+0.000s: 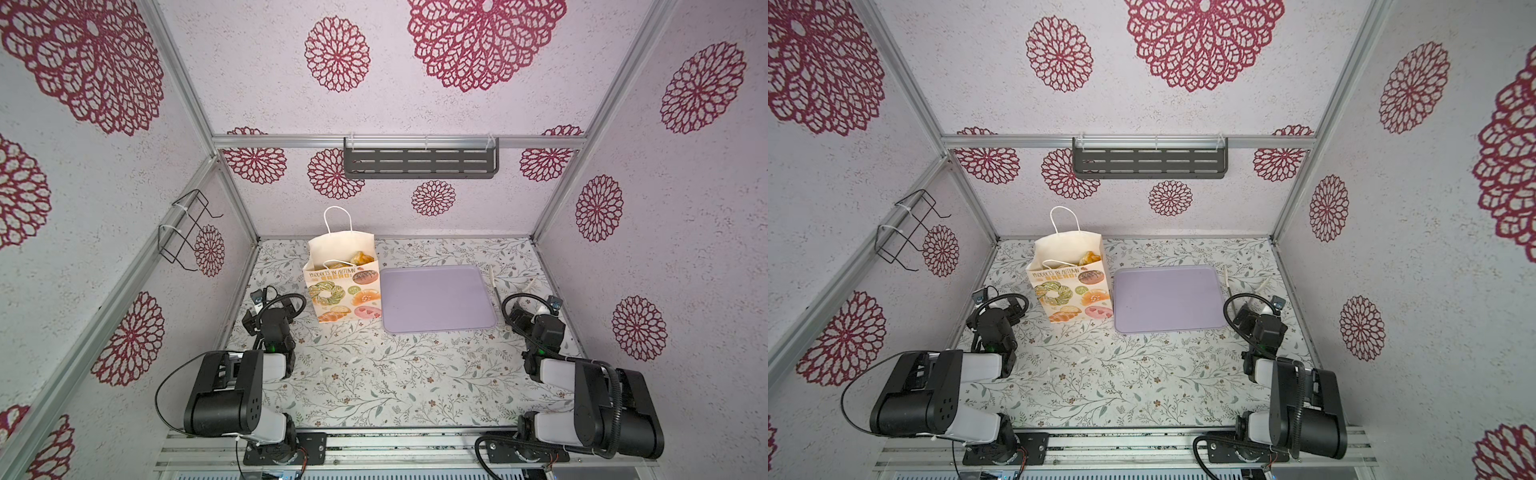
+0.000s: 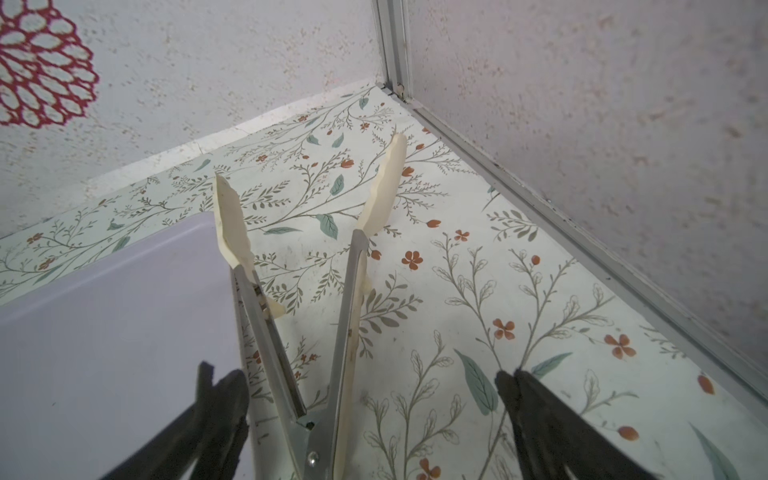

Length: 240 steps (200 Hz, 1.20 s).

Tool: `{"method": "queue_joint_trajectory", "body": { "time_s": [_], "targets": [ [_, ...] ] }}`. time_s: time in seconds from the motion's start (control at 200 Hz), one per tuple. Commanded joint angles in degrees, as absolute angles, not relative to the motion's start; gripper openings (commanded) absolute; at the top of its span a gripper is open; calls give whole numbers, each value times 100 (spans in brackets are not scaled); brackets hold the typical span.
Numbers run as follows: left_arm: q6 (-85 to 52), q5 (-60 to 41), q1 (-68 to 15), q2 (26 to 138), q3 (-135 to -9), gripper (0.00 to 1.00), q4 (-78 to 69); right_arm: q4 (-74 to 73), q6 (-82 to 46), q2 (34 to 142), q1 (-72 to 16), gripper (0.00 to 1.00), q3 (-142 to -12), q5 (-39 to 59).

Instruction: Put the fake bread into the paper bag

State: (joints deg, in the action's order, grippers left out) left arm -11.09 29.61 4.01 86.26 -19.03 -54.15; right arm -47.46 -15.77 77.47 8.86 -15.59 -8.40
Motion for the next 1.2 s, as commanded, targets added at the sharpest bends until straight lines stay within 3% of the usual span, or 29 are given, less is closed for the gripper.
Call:
{"method": "queue_joint_trajectory", "body": {
  "time_s": [0.0, 0.2, 0.721, 0.911, 0.986, 1.196],
  "targets": [
    [-924, 2769, 370, 8837, -2103, 97, -5681, -5457, -1613, 7700, 913, 99, -1459, -992],
    [-659, 2378, 304, 9014, -2152, 97, -5793, -6454, -1441, 7933, 909, 99, -1150, -990],
    [-711, 2316, 359, 9002, -2243, 97, -5578, -5942, -871, 8193, 668, 99, -1647, -405],
    [-766, 2163, 437, 8985, -2277, 97, -5476, -6031, -56, 8597, -130, 99, -1807, -967],
    [-774, 2116, 457, 8982, -2292, 97, -5451, -6649, -129, 8776, -123, 99, -1586, -1059],
    [-800, 2032, 501, 8968, -2295, 97, -5411, -6606, -141, 8778, -123, 99, -1594, -1081]
  ]
}}
